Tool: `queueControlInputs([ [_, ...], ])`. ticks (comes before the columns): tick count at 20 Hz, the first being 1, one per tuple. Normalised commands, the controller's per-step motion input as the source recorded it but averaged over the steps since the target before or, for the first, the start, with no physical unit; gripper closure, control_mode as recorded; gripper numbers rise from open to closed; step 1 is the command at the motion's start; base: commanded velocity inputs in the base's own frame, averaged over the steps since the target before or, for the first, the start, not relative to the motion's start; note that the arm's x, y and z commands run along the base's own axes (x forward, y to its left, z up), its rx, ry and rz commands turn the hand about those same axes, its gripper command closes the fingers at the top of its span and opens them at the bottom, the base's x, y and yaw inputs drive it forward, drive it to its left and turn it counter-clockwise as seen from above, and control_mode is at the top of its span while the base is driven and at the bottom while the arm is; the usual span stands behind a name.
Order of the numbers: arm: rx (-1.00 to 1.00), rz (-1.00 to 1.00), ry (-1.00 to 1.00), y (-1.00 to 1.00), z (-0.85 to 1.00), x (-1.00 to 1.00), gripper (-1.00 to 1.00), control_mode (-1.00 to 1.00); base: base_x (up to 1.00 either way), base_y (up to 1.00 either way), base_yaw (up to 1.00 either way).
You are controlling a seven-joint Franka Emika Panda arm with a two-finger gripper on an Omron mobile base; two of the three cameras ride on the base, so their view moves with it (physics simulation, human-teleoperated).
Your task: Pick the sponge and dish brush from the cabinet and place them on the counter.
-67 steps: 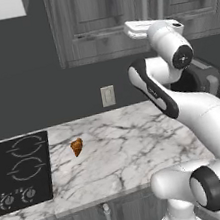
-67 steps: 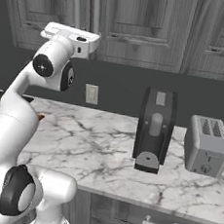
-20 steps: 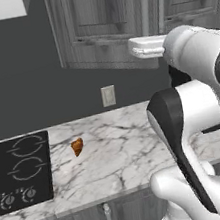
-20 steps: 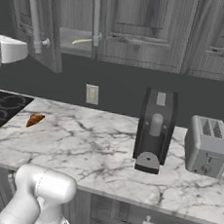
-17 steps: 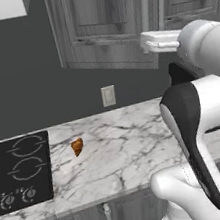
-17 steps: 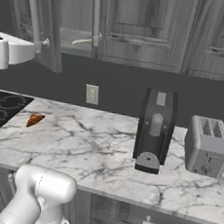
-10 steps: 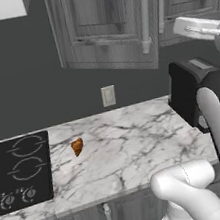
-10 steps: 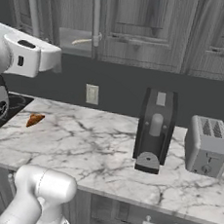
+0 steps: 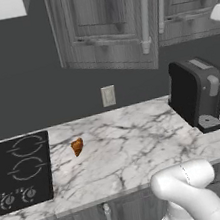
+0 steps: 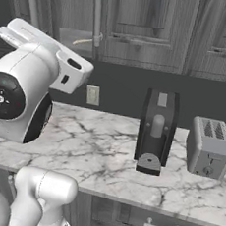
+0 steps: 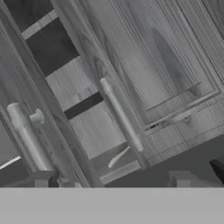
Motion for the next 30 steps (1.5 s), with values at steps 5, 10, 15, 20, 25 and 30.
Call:
queueControlInputs([
  [5,0.14,0.03,0.13,-0.14,-0.11,0.26,-1.00,-1.00,0.00,0.00,0.00],
  [10,0.00,0.00,0.08,0.00,-0.10,0.04,-1.00,-1.00,0.00,0.00,0.00],
  [15,0.08,0.00,0.03,0.00,-0.26,0.17,-1.00,-1.00,0.00,0.00,0.00],
  [20,0.15,0.00,0.00,0.00,-0.18,0.40,-1.00,-1.00,0.00,0.00,0.00],
  [25,0.15,0.05,0.01,0.02,-0.07,0.49,-1.00,-1.00,0.00,0.00,0.00],
  [30,0.15,0.13,0.13,0.08,-0.08,0.50,-1.00,-1.00,0.00,0.00,0.00],
])
